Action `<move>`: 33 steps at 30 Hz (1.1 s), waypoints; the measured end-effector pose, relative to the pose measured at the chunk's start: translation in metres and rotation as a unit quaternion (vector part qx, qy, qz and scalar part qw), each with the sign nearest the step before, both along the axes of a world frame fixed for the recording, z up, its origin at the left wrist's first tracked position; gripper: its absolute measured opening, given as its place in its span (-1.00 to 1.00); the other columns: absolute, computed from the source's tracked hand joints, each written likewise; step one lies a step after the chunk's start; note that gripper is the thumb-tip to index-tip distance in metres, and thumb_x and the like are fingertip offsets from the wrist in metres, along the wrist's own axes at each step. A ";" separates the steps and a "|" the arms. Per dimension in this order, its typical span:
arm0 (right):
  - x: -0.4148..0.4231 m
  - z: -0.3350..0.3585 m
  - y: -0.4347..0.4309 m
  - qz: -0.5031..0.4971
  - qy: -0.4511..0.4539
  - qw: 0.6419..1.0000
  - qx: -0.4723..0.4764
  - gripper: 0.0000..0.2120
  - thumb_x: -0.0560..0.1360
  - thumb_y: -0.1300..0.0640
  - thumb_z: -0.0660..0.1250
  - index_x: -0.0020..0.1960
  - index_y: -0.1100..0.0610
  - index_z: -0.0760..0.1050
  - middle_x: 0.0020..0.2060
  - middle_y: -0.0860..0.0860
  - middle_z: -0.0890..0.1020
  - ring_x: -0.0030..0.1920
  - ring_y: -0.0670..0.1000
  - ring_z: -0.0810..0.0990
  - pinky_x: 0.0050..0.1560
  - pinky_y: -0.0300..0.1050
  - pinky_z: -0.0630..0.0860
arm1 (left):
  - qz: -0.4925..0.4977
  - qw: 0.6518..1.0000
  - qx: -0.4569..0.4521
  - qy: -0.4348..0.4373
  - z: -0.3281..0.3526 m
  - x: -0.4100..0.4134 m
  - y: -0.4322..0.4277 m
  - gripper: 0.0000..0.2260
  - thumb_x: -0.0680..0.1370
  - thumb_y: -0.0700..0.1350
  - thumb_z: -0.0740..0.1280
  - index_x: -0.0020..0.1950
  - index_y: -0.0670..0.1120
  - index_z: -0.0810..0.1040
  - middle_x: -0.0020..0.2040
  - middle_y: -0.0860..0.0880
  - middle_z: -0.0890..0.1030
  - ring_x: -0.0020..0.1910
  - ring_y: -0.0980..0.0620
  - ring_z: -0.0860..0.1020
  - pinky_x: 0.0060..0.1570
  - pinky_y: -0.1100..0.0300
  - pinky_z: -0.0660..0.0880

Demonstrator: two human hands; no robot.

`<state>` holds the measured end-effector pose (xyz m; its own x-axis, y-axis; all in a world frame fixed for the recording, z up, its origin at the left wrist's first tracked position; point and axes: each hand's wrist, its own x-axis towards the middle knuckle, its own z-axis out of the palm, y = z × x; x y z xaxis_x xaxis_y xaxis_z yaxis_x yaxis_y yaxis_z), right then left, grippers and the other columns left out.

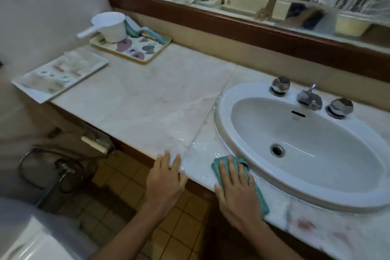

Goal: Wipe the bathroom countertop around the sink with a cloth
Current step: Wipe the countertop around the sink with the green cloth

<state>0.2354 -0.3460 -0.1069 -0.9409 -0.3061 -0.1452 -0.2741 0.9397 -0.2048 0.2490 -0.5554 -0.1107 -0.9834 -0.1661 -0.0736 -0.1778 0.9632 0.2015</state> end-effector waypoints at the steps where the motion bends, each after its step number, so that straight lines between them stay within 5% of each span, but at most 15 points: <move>1: -0.005 0.002 -0.007 0.000 0.004 1.000 -0.003 -0.35 0.52 -0.22 -0.28 0.55 -0.05 -0.30 0.52 -0.02 -0.32 0.51 0.04 -0.33 0.44 0.03 -0.30 | -0.006 1.000 0.003 0.011 0.000 -0.001 -0.002 -0.52 0.47 0.10 0.13 0.26 -0.08 0.58 0.26 -0.20 0.55 0.18 -0.19 0.56 -0.12 0.01 0.59; 10: -0.097 -0.004 -0.078 -0.014 0.015 1.000 -0.007 -0.38 0.52 -0.11 -0.14 0.57 -0.07 -0.07 0.55 -0.06 -0.11 0.55 0.05 0.02 0.49 0.03 -0.06 | 0.006 0.966 0.155 0.207 0.010 -0.038 -0.061 -0.88 0.40 -0.08 0.29 -0.16 0.04 0.61 -0.17 0.14 0.58 -0.24 0.11 0.56 -0.42 0.20 0.49; 14: -0.145 -0.006 -0.119 -0.055 0.017 0.998 0.004 -0.36 0.50 -0.10 -0.16 0.57 0.00 -0.01 0.57 0.04 0.00 0.52 0.14 0.08 0.47 0.12 0.03 | 0.130 0.946 0.154 0.252 0.017 -0.093 -0.161 -0.81 0.44 -0.13 0.27 -0.03 -0.05 0.63 0.06 0.02 0.56 0.04 0.00 0.54 -0.08 0.13 0.50; 18: -0.202 -0.006 -0.154 -0.080 0.011 0.997 0.006 -0.38 0.54 -0.12 -0.15 0.57 0.01 -0.07 0.57 0.04 -0.07 0.54 0.15 -0.01 0.49 0.14 -0.05 | 0.277 0.938 0.098 0.183 -0.001 -0.133 -0.244 -0.74 0.54 -0.15 0.30 0.22 -0.05 0.56 0.34 -0.10 0.41 0.31 -0.19 0.35 0.27 -0.10 0.31; 22: -0.202 -0.003 -0.205 -0.133 -0.013 0.990 -0.033 -0.33 0.58 -0.19 -0.06 0.58 0.04 -0.18 0.55 0.06 -0.23 0.54 0.13 -0.20 0.51 0.13 -0.15 | 0.306 0.928 0.076 0.200 -0.014 -0.146 -0.256 -0.76 0.53 -0.15 0.29 0.19 -0.04 0.55 0.35 -0.08 0.41 0.34 -0.19 0.29 0.29 -0.11 0.23; 25: -0.141 -0.003 -0.255 -0.003 -0.020 0.996 -0.090 -0.35 0.59 -0.16 -0.04 0.57 0.02 -0.19 0.55 0.05 -0.24 0.54 0.09 -0.23 0.50 0.08 -0.23 | 0.323 0.916 0.094 0.218 -0.018 -0.146 -0.255 -0.74 0.51 -0.20 0.27 0.17 -0.03 0.56 0.35 -0.08 0.41 0.34 -0.20 0.29 0.32 -0.10 0.20; 29: -0.108 -0.002 -0.229 0.157 -0.015 0.983 -0.094 -0.43 0.57 -0.08 0.05 0.56 -0.06 0.05 0.57 -0.04 -0.01 0.54 0.09 0.06 0.49 0.04 -0.05 | 0.323 0.914 0.097 0.224 -0.018 -0.145 -0.257 -0.74 0.50 -0.19 0.26 0.16 -0.04 0.57 0.34 -0.06 0.42 0.33 -0.18 0.30 0.32 -0.04 0.20; 33: -0.165 -0.008 -0.147 0.053 0.017 0.998 -0.041 -0.45 0.57 -0.08 -0.01 0.55 -0.10 0.05 0.56 -0.07 0.03 0.53 0.07 0.07 0.44 0.00 0.04 | 0.329 0.911 0.097 0.229 -0.020 -0.146 -0.254 -0.74 0.49 -0.18 0.27 0.15 -0.05 0.58 0.34 -0.05 0.43 0.31 -0.17 0.31 0.28 -0.03 0.22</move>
<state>0.0709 -0.4930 -0.1153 -0.9063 -0.4140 -0.0847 -0.3792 0.8853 -0.2694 0.1034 -0.8091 -0.1309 -0.6106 -0.7583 0.2286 -0.5578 0.6166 0.5555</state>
